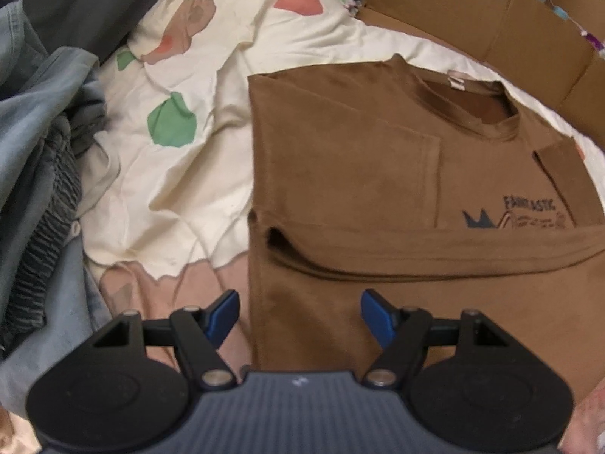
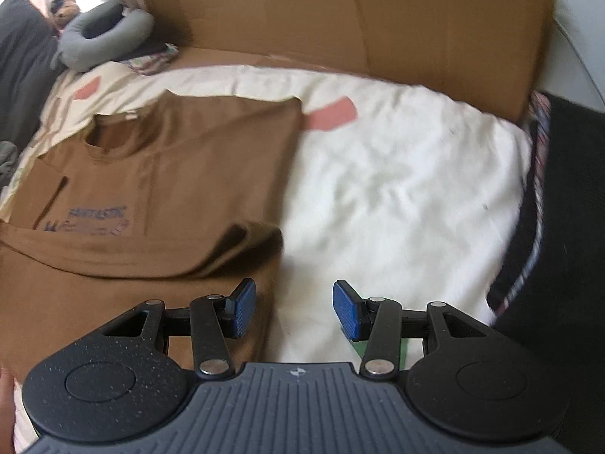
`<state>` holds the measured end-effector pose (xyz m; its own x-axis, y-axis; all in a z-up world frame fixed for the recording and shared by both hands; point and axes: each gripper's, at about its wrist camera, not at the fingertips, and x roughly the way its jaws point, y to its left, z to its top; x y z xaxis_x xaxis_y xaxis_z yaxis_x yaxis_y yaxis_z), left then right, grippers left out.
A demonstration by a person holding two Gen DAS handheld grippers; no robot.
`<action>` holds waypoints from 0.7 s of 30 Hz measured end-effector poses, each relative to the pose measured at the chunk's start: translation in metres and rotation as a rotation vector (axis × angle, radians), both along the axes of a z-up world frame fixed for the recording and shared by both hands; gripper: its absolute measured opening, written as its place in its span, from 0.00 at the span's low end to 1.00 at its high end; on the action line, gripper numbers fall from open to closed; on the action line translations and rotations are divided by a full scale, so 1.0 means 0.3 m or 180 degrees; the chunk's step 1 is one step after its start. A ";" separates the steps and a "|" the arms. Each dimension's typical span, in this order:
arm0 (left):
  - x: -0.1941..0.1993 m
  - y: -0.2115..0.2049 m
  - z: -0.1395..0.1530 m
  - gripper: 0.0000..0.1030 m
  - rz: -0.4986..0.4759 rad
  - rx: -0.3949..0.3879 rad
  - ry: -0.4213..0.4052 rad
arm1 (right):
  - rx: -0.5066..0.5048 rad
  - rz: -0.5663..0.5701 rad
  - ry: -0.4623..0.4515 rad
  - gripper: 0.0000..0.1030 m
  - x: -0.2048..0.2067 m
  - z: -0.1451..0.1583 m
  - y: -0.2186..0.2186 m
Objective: Fold clothes
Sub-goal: 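Move both open tools to the new folded edge of the shirt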
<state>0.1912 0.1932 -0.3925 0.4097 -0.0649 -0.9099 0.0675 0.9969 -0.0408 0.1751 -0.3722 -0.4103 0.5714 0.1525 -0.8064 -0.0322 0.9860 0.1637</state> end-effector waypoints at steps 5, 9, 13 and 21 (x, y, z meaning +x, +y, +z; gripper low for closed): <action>0.005 0.025 -0.028 0.66 -0.0025 0.0052 -0.0061 | -0.0008 0.0182 0.0037 0.51 0.003 0.018 -0.015; 0.017 0.026 -0.045 0.65 -0.0228 0.0090 -0.0060 | 0.0014 0.0247 0.0023 0.52 0.023 0.013 -0.003; 0.036 0.028 -0.066 0.64 -0.0349 0.0146 -0.0062 | -0.0019 0.0319 0.0073 0.52 0.064 -0.025 0.032; 0.090 0.024 -0.062 0.62 -0.0351 0.0237 -0.0238 | -0.0286 0.0424 0.0144 0.52 0.158 -0.035 0.054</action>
